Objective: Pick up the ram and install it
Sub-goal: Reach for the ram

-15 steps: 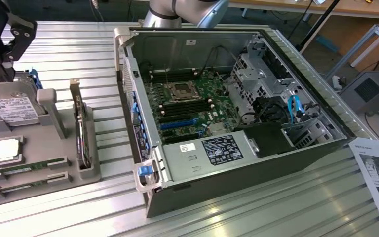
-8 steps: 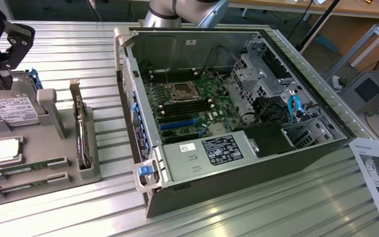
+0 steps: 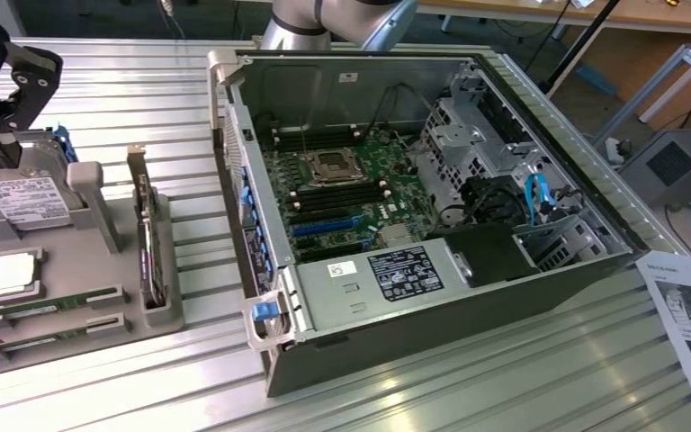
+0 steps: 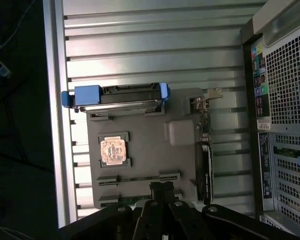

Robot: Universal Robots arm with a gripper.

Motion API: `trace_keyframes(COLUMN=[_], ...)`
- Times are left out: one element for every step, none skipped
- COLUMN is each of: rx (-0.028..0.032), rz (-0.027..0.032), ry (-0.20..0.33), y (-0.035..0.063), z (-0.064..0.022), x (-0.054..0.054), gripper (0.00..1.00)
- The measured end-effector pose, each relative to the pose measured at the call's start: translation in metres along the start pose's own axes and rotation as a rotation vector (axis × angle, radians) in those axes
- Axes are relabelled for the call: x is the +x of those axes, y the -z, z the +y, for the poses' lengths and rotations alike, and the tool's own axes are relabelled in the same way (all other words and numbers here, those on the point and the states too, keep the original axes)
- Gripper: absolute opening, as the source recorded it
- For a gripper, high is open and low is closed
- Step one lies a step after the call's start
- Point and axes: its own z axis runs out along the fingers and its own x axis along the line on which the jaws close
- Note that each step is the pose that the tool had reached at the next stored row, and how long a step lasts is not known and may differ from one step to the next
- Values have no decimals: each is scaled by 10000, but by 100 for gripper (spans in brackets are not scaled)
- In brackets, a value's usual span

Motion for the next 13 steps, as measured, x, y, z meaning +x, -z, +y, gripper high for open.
trace_keyframes(rx=[0,-1,-1,0,0,-1,-2,-2,0,0,1,2,1], rz=[0,-1,-1,0,1,-1,-1,-1,3,6,9,11,14], ry=[0,0,1,1,0,0,-1,0,0,0,-1,-1,-1], y=[0,-1,-2,-3,-4,-8,-12,-16,-21,-27,-32,-36,-43], z=[0,-1,-7,-14,-19,-24,-29,-32,-39,-46,-50,-53,-57], x=[0,0,0,-1,-1,-2,-2,-2,-2,-3,-3,-3,-3], gripper=[11,11,11,11,11,11,11,11,11,11,11,11,11])
